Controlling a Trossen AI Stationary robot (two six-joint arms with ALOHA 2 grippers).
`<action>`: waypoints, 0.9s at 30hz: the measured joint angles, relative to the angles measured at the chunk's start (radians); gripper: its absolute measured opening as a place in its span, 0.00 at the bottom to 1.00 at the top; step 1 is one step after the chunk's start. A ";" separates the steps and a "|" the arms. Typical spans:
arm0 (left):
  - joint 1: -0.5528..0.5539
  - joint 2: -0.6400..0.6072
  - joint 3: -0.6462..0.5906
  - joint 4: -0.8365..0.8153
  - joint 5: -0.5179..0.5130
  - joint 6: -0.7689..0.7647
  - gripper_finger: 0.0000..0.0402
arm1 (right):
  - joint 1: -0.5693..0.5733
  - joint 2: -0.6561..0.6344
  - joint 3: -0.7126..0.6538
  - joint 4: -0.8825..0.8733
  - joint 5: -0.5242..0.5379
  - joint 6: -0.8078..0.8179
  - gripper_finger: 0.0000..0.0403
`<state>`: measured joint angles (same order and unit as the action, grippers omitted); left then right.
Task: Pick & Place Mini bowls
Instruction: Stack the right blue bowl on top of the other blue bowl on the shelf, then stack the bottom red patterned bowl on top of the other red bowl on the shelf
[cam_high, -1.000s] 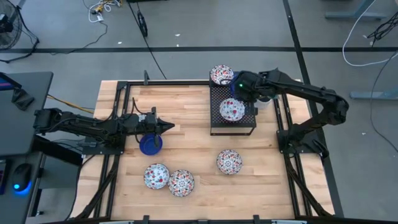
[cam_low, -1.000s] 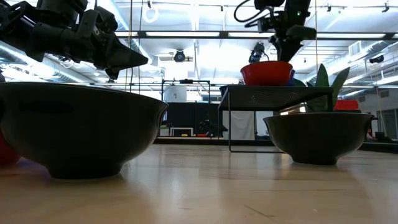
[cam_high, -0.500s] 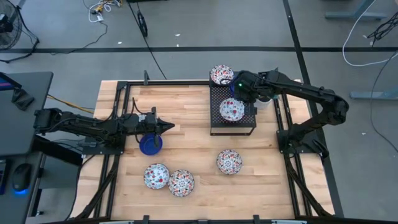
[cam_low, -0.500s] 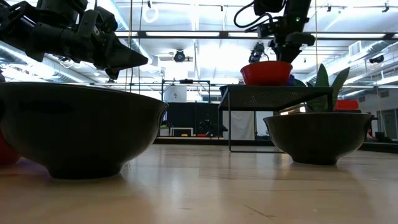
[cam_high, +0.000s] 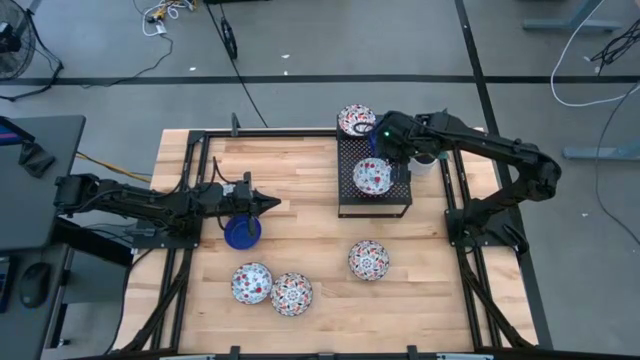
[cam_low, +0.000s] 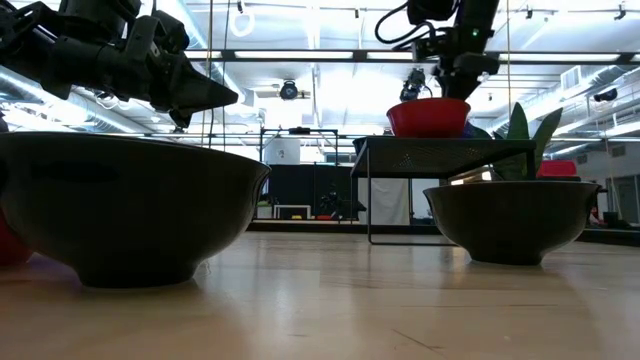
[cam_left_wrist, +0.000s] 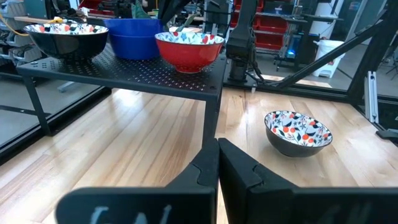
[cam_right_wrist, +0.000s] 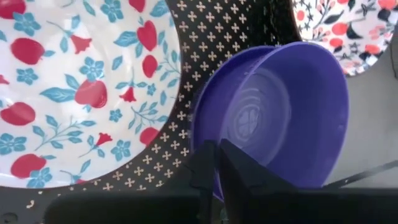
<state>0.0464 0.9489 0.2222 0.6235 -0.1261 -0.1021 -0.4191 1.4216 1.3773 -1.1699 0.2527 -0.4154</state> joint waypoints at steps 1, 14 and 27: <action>0.000 0.000 0.000 0.000 0.000 0.000 0.02 | -0.003 0.000 0.000 -0.006 0.000 0.004 0.06; 0.000 0.000 0.000 0.000 0.000 0.000 0.02 | -0.006 0.000 0.000 0.010 -0.007 0.014 0.22; 0.000 0.000 0.000 0.000 0.000 0.000 0.02 | 0.075 -0.002 0.148 -0.012 -0.007 0.212 0.40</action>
<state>0.0467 0.9489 0.2222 0.6235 -0.1261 -0.1020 -0.3439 1.4193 1.5254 -1.1824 0.2459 -0.2038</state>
